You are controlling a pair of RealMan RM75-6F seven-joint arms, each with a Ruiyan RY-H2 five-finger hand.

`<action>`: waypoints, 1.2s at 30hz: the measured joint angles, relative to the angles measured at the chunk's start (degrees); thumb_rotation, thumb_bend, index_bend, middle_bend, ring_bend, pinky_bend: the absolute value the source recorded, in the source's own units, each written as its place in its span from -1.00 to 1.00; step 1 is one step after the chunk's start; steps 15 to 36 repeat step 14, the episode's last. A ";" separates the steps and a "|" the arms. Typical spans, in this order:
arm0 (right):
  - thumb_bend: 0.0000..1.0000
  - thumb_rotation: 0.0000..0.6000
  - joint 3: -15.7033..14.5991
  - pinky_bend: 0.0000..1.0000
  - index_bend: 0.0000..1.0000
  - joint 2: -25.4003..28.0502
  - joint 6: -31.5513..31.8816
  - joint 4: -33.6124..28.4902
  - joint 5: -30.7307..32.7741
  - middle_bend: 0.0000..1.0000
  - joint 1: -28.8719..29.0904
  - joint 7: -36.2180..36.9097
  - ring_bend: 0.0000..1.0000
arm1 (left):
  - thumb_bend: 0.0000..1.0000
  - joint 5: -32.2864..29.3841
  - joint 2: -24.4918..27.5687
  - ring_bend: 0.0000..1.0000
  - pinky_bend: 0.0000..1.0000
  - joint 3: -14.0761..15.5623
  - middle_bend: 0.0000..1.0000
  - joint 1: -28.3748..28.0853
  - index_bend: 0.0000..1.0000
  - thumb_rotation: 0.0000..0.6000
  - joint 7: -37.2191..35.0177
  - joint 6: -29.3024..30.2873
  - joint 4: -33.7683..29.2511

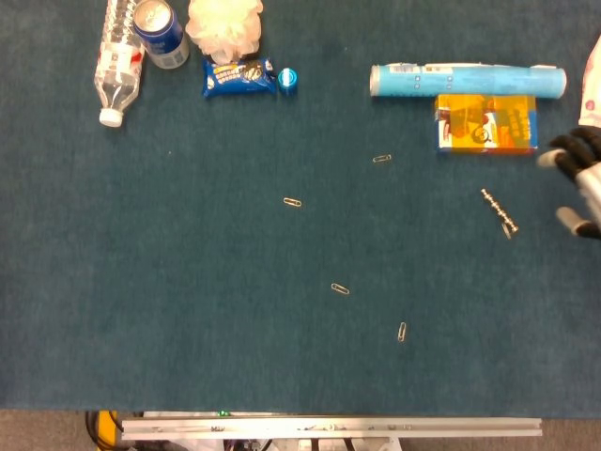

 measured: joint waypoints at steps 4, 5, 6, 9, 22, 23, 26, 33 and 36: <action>-0.62 1.00 0.42 -0.27 -0.33 0.94 3.75 -0.41 0.60 -0.46 -2.73 2.96 -0.66 | -0.91 1.36 0.03 -0.34 -0.08 0.35 -0.30 -0.41 -0.36 1.00 -1.76 -0.50 0.26; -0.63 1.00 0.47 -0.27 -0.33 1.08 4.54 -0.43 0.68 -0.46 -3.30 3.88 -0.66 | -0.91 1.79 0.10 -0.34 -0.08 0.49 -0.30 -0.52 -0.36 1.00 -2.48 -0.66 0.30; -0.63 1.00 0.53 -0.27 -0.33 1.26 5.48 -0.40 0.78 -0.46 -4.06 5.22 -0.66 | -0.91 2.28 0.20 -0.34 -0.07 0.65 -0.30 -0.63 -0.36 1.00 -3.32 -0.84 0.35; -0.63 1.00 0.61 -0.27 -0.33 1.71 7.07 -0.02 0.93 -0.46 -5.90 8.78 -0.66 | -0.91 4.37 0.47 -0.34 -0.05 1.17 -0.29 -1.18 -0.34 1.00 -6.40 -1.36 0.82; -0.63 1.00 1.13 -0.27 -0.33 2.20 8.69 1.57 1.43 -0.46 -8.05 12.93 -0.66 | -0.91 6.33 0.15 -0.33 -0.05 1.68 -0.29 -2.45 -0.34 1.00 -8.55 -2.34 2.40; -0.63 1.00 1.13 -0.27 -0.33 2.20 8.69 1.57 1.43 -0.46 -8.05 12.93 -0.66 | -0.91 6.33 0.15 -0.33 -0.05 1.68 -0.29 -2.45 -0.34 1.00 -8.55 -2.34 2.40; -0.63 1.00 1.13 -0.27 -0.33 2.20 8.69 1.57 1.43 -0.46 -8.05 12.93 -0.66 | -0.91 6.33 0.15 -0.33 -0.05 1.68 -0.29 -2.45 -0.34 1.00 -8.55 -2.34 2.40; -0.63 1.00 1.13 -0.27 -0.33 2.20 8.69 1.57 1.43 -0.46 -8.05 12.93 -0.66 | -0.91 6.33 0.15 -0.33 -0.05 1.68 -0.29 -2.45 -0.34 1.00 -8.55 -2.34 2.40; -0.63 1.00 1.13 -0.27 -0.33 2.20 8.69 1.57 1.43 -0.46 -8.05 12.93 -0.66 | -0.91 6.33 0.15 -0.33 -0.05 1.68 -0.29 -2.45 -0.34 1.00 -8.55 -2.34 2.40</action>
